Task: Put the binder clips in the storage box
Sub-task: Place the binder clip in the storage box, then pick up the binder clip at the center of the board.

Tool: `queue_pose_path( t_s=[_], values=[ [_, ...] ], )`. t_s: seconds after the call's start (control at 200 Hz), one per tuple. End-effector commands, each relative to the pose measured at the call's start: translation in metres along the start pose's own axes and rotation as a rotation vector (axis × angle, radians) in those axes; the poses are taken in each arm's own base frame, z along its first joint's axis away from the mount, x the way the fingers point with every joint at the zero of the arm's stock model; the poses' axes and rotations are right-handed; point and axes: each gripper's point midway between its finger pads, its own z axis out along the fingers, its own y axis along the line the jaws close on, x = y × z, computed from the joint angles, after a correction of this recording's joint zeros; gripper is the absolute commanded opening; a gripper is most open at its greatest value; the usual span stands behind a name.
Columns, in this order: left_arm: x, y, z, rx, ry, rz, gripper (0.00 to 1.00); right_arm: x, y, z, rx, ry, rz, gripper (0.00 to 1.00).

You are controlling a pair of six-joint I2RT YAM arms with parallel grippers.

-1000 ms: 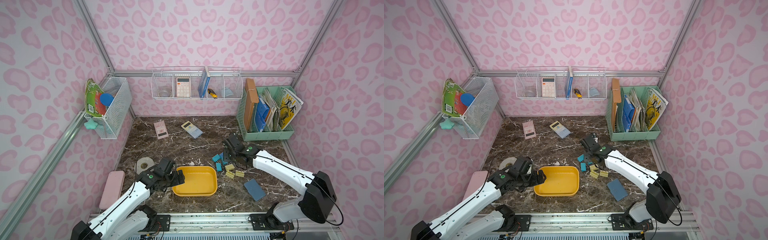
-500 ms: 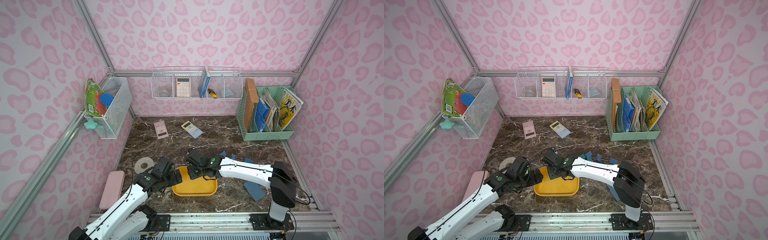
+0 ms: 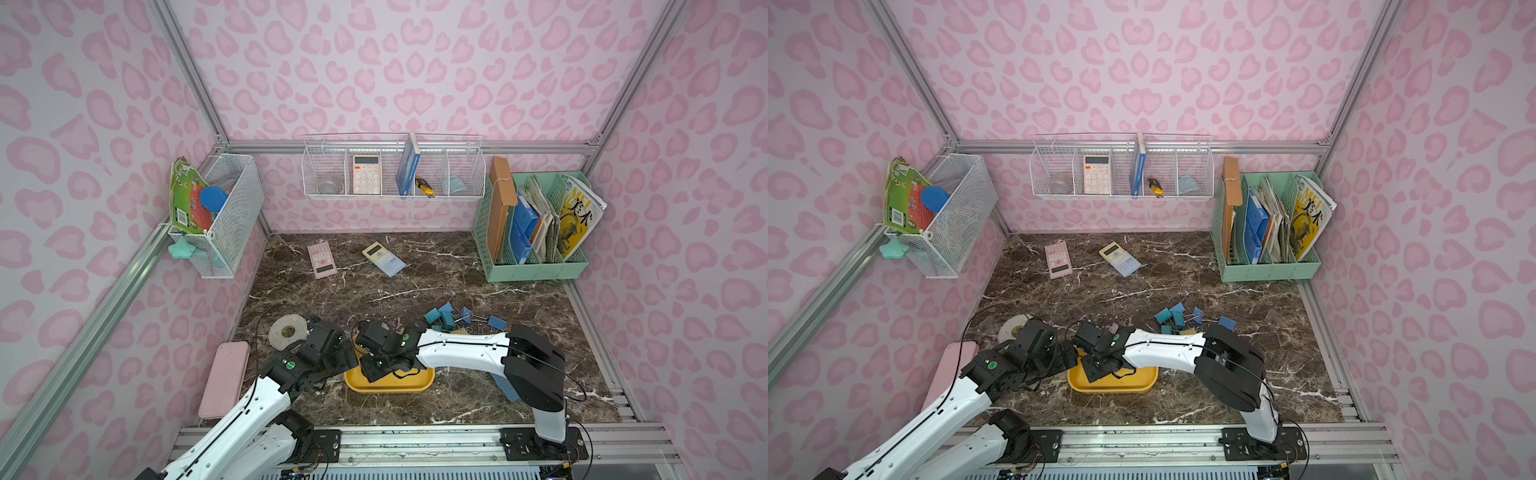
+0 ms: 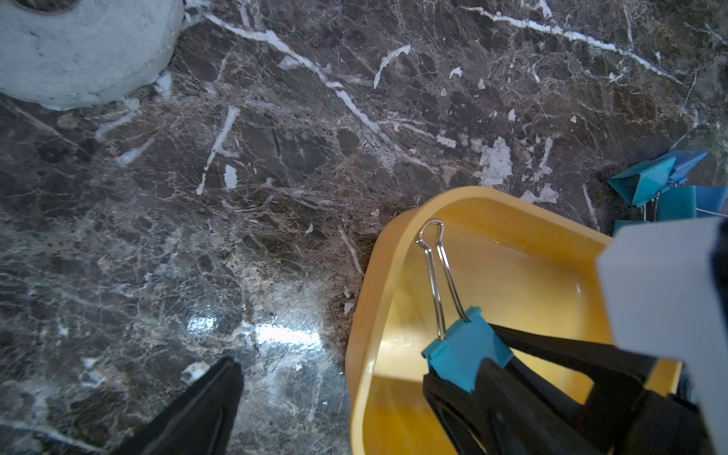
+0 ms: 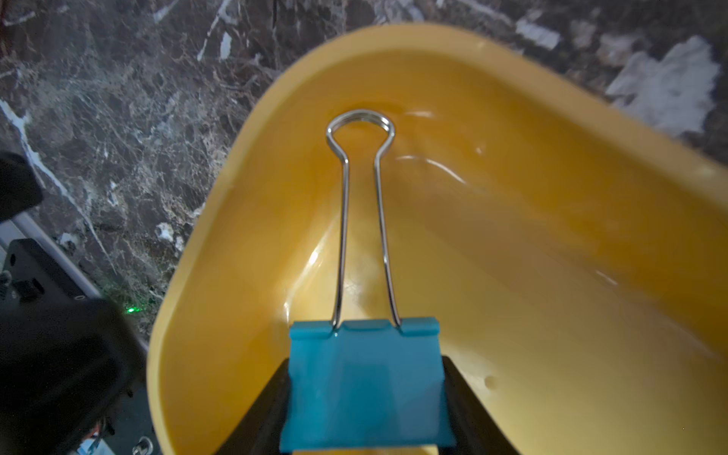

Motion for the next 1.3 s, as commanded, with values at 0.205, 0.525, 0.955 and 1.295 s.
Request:
queue_pose_path(
  t_s=[0.205, 0.525, 0.955, 1.295],
  values=[
    [0.003, 0.007, 0.004, -0.026, -0.002, -0.004, 0.95, -0.006, -0.005, -0.007, -0.015, -0.019, -0.002, 0.69],
    [-0.001, 0.003, 0.003, -0.016, -0.005, 0.004, 0.96, -0.022, -0.071, -0.091, 0.081, -0.167, 0.161, 0.73],
    [0.000, -0.007, 0.010, 0.008, 0.026, 0.042, 0.96, 0.041, -0.333, -0.178, 0.491, -0.323, 0.729, 0.78],
    [-0.002, -0.008, 0.013, 0.000, 0.037, 0.058, 0.96, 0.040, -0.393, -0.159, 0.501, -0.248, 0.805, 0.78]
  ],
)
